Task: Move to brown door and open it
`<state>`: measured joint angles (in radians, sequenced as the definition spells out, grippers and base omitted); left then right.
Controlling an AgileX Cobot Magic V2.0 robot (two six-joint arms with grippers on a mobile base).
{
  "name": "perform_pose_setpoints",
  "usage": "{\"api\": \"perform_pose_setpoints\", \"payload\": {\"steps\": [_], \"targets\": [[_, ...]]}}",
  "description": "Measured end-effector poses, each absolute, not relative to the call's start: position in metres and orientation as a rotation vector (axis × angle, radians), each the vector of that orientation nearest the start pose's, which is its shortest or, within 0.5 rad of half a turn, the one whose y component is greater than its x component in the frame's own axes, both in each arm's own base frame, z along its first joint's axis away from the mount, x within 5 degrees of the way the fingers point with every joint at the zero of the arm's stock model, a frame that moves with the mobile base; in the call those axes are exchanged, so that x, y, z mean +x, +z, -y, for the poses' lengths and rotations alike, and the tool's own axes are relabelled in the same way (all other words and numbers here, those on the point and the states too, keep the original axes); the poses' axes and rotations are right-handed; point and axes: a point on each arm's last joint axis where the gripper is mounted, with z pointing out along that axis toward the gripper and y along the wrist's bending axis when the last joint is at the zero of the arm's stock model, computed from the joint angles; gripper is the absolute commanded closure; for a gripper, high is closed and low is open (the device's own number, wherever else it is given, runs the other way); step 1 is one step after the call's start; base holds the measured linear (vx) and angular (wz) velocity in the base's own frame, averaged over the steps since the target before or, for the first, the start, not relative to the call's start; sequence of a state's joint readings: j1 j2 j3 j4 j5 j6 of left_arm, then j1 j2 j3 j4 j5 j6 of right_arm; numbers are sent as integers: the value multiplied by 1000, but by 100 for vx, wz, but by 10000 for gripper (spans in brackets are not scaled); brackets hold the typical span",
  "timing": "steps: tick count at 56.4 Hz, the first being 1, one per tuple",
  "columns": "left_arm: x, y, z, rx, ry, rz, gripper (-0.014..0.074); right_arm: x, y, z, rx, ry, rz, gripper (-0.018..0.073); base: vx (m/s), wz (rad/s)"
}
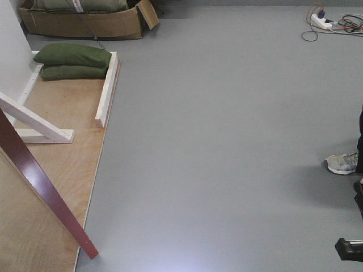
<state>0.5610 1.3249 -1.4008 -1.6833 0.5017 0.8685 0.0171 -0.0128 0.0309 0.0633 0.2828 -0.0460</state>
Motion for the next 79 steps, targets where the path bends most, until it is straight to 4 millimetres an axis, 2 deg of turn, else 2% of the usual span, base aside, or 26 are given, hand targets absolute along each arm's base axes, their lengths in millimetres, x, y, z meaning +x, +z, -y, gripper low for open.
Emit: {"api": "perform_pose_setpoints", "payload": {"steps": [79], "targets": [[269,487,-115,-509,-574,-1301,599,55,178,-3,-15,39,-1784,559,14,-5]]}}
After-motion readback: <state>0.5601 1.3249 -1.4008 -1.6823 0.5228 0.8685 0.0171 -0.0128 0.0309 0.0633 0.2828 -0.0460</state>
